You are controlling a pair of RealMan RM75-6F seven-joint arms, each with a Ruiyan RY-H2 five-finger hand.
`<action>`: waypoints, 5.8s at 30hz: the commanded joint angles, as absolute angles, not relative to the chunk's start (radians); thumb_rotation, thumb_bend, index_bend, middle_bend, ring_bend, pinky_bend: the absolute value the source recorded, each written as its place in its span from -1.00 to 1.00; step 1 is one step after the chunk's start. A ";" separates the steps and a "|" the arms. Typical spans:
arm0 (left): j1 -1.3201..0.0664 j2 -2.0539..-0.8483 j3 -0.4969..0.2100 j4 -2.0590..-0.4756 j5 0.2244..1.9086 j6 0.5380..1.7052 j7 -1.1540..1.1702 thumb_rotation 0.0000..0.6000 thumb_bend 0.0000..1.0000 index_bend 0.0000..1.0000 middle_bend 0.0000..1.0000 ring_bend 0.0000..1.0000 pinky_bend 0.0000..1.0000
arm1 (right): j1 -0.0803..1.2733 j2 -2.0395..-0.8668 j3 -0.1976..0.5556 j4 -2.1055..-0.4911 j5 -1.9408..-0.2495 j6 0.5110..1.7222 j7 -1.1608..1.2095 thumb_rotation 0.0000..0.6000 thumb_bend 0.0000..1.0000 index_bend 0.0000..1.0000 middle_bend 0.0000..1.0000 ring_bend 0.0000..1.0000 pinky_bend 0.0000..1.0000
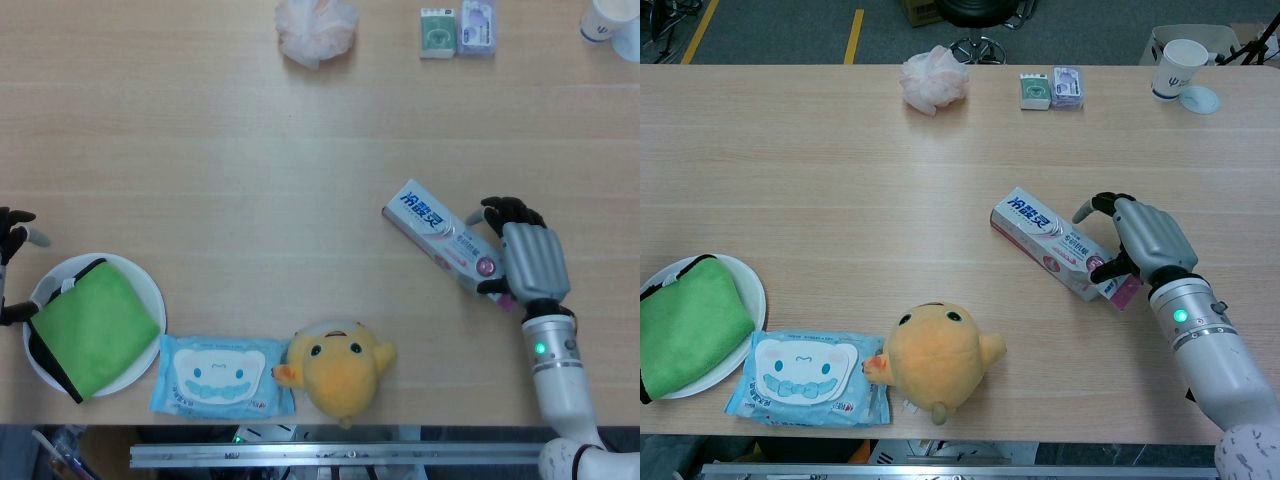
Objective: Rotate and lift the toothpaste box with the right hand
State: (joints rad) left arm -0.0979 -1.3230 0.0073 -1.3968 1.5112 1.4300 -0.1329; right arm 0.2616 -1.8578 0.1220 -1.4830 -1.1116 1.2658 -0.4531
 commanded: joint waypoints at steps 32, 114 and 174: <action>-0.091 -1.322 0.010 -1.395 1.504 1.427 -0.140 1.00 -0.48 -0.20 -0.50 -0.67 -0.18 | 0.281 -1.864 0.118 -1.472 -1.117 1.256 -0.451 1.00 -1.00 -0.31 -0.56 -0.73 -0.59; -0.073 -1.330 0.014 -1.372 1.501 1.425 -0.166 1.00 -0.48 -0.20 -0.50 -0.66 -0.18 | 0.453 -1.900 0.194 -1.313 -0.971 1.113 -0.477 1.00 -0.64 -0.27 0.08 -0.05 0.39; -0.080 -1.332 0.008 -1.385 1.500 1.417 -0.146 1.00 -0.48 -0.20 -0.50 -0.66 -0.18 | 0.417 -1.966 0.237 -1.056 -1.425 1.483 0.227 1.00 -0.64 -0.27 0.08 -0.05 0.41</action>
State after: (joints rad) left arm -0.0799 -1.3322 0.0076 -1.3852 1.4995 1.4169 -0.1464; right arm 0.4352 -2.0156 0.2556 -0.9773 -1.4640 1.5513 0.2887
